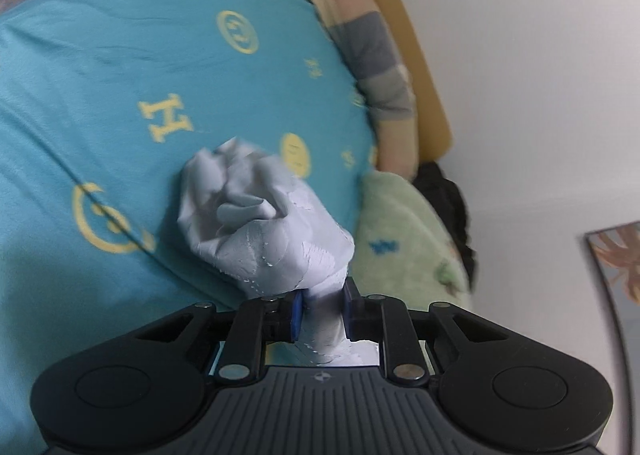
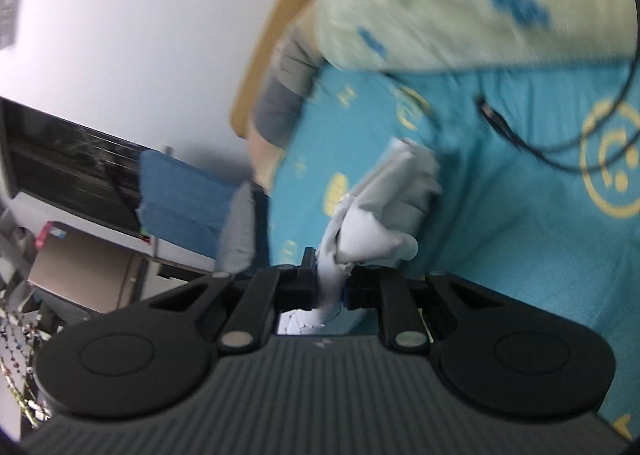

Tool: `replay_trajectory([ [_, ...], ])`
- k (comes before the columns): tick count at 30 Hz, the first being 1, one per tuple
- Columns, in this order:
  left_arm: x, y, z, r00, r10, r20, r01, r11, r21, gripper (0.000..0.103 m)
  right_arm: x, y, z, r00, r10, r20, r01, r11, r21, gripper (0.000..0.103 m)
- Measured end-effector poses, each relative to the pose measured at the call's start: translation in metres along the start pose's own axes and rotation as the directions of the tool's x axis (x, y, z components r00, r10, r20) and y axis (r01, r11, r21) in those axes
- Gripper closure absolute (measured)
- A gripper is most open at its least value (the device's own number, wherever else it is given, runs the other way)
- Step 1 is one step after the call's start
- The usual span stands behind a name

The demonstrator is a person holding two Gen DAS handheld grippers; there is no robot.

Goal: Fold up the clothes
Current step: 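Grasp the folded shirt with both grippers and lift it off the bed, then lower the folded shirt onto the pink rug and open both grippers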

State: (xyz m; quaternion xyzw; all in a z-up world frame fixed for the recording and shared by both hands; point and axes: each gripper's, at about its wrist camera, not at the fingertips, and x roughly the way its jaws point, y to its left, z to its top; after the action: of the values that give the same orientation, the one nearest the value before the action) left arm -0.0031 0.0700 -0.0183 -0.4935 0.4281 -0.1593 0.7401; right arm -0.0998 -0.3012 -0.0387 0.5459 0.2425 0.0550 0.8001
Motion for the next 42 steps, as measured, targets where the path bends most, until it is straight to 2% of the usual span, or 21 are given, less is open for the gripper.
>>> replay_trajectory([
  [4,-0.006,-0.054,-0.014,0.998,-0.030,-0.056,0.035,0.994,0.104,0.083,-0.044,0.028,0.014,0.996,0.041,0.074,-0.040,0.999,-0.011,0.088],
  [8,0.004,-0.109,-0.045,0.990,-0.047,-0.134,0.074,0.975,0.211,0.083,-0.099,0.030,0.035,0.987,0.045,0.155,-0.041,0.999,-0.027,0.088],
  [13,0.058,-0.174,-0.093,0.968,-0.062,-0.243,0.129,0.953,0.272,0.083,-0.163,0.022,0.087,0.972,0.002,0.234,0.001,1.000,-0.016,0.088],
  [16,0.106,-0.224,-0.129,0.950,-0.099,-0.296,0.183,0.944,0.273,0.083,-0.201,0.027,0.136,0.953,-0.054,0.297,0.069,0.997,-0.040,0.088],
  [19,0.151,-0.279,-0.167,0.924,-0.164,-0.346,0.263,0.929,0.259,0.083,-0.242,0.041,0.188,0.910,-0.084,0.406,0.134,0.987,-0.094,0.088],
  [20,0.163,-0.298,-0.182,0.912,-0.196,-0.361,0.299,0.919,0.255,0.084,-0.258,0.049,0.201,0.885,-0.087,0.458,0.161,0.979,-0.124,0.088],
  [23,0.193,-0.340,-0.229,0.874,-0.278,-0.400,0.403,0.873,0.274,0.084,-0.305,0.067,0.219,0.790,-0.080,0.608,0.255,0.945,-0.205,0.088],
  [25,0.216,-0.337,-0.256,0.866,-0.262,-0.425,0.418,0.847,0.328,0.084,-0.327,0.068,0.219,0.722,-0.080,0.687,0.341,0.906,-0.252,0.088],
  [27,0.238,-0.333,-0.284,0.859,-0.246,-0.449,0.432,0.818,0.380,0.084,-0.338,0.057,0.214,0.676,-0.125,0.726,0.427,0.869,-0.249,0.088],
  [28,0.250,-0.331,-0.297,0.856,-0.237,-0.461,0.439,0.802,0.404,0.084,-0.342,0.046,0.211,0.665,-0.155,0.731,0.457,0.858,-0.233,0.088],
  [29,0.261,-0.329,-0.311,0.852,-0.227,-0.472,0.447,0.785,0.429,0.084,-0.344,0.030,0.207,0.661,-0.191,0.725,0.477,0.853,-0.210,0.088],
  [33,0.286,-0.281,-0.346,0.859,-0.076,-0.507,0.394,0.730,0.558,0.084,-0.341,-0.039,0.175,0.696,-0.354,0.624,0.527,0.843,-0.109,0.088],
  [35,0.284,-0.261,-0.355,0.865,-0.042,-0.500,0.394,0.675,0.624,0.083,-0.336,-0.062,0.156,0.703,-0.395,0.591,0.549,0.830,-0.099,0.088],
  [38,0.270,-0.245,-0.360,0.873,-0.034,-0.487,0.414,0.582,0.701,0.081,-0.329,-0.068,0.141,0.694,-0.414,0.588,0.582,0.805,-0.120,0.086],
  [40,0.265,-0.242,-0.356,0.874,-0.024,-0.486,0.415,0.558,0.718,0.079,-0.327,-0.065,0.138,0.683,-0.431,0.590,0.601,0.790,-0.120,0.084],
  [42,0.258,-0.244,-0.354,0.885,-0.015,-0.466,0.401,0.531,0.746,0.072,-0.328,-0.058,0.139,0.670,-0.464,0.579,0.620,0.779,-0.094,0.077],
])
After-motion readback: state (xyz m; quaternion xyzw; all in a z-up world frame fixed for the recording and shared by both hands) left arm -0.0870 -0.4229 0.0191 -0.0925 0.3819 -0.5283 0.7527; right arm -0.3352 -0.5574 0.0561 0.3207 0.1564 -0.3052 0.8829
